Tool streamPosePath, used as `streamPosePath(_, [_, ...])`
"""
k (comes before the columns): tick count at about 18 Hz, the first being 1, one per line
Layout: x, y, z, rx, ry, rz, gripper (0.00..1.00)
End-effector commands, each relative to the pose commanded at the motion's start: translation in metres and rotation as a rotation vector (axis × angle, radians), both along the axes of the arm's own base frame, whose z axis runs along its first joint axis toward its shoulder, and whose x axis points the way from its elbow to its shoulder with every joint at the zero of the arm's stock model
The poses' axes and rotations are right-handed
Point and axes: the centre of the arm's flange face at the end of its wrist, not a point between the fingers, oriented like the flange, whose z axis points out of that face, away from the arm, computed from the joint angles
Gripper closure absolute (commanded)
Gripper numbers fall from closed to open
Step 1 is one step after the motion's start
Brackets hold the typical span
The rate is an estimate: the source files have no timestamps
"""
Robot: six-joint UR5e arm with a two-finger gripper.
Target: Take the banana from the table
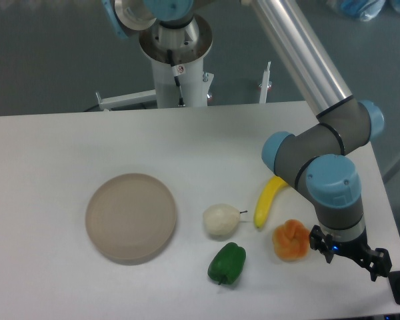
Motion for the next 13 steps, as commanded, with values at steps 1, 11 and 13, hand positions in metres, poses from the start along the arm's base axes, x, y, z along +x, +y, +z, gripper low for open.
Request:
streamPosePath(1, [0.0,0.0,-0.003,-0.003,-0.003,0.0,0.0])
streamPosePath(11, [0.006,-0.007,0.003,-0.007,-0.007,-0.002,0.0])
streamPosePath(13, [0.004,-0.012,0.011,-0.004,-0.003,0.006,0.0])
